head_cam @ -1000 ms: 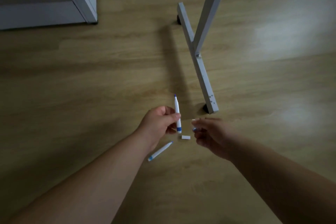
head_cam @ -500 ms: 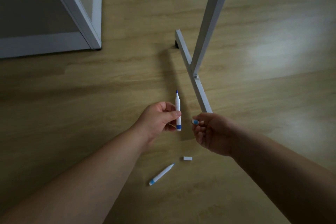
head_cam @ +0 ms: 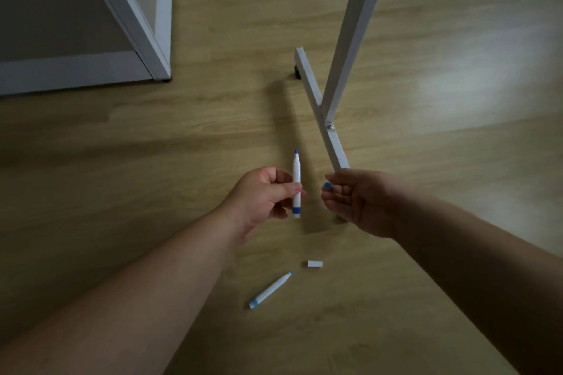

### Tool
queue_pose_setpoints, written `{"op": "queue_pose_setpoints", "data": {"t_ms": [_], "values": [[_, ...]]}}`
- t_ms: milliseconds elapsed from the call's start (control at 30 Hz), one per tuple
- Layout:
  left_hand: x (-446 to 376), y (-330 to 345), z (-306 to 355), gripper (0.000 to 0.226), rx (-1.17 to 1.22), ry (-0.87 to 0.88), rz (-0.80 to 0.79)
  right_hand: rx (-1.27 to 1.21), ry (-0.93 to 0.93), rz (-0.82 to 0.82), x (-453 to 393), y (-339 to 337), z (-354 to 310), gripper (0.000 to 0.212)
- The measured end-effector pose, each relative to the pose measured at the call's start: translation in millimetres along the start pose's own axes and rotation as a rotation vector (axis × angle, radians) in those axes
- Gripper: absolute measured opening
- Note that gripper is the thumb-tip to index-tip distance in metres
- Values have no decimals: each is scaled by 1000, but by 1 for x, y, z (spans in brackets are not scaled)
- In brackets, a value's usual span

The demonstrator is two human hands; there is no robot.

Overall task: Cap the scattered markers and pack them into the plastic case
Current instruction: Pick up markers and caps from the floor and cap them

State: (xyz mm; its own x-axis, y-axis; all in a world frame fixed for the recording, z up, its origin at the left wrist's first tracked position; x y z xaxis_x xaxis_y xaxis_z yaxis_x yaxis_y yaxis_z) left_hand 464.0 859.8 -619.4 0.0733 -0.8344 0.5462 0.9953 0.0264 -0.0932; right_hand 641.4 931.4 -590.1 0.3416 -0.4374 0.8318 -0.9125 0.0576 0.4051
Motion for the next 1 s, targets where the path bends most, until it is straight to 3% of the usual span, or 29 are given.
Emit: {"op": "queue_pose_setpoints", "data": {"t_ms": [367,833,900,1000], "values": [[2,-4,-1,16,22,-29,12,11,93,33,-7,1,1,9],[2,-12,-27,4,-60,-103,28,41,91,40,-11,1,12,13],[0,-14,-39,9,-196,-112,63,49,90,42,-11,1,16,14],[2,-14,-74,19,-656,-135,121,71,91,37,-12,-1,18,13]]}}
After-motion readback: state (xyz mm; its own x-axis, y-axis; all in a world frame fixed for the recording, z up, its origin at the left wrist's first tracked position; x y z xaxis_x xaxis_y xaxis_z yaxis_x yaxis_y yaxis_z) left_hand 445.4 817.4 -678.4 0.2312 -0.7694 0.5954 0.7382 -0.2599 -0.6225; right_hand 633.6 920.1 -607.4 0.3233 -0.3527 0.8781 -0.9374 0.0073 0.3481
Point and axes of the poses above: each hand's wrist, its own x-axis away from the middle knuckle, its own y-axis out of the palm, z = x × y, the point moved 1 cm from there along -x, towards the middle knuckle, and after that the axes turned 15 degrees about -x, right-handed, at the moved point
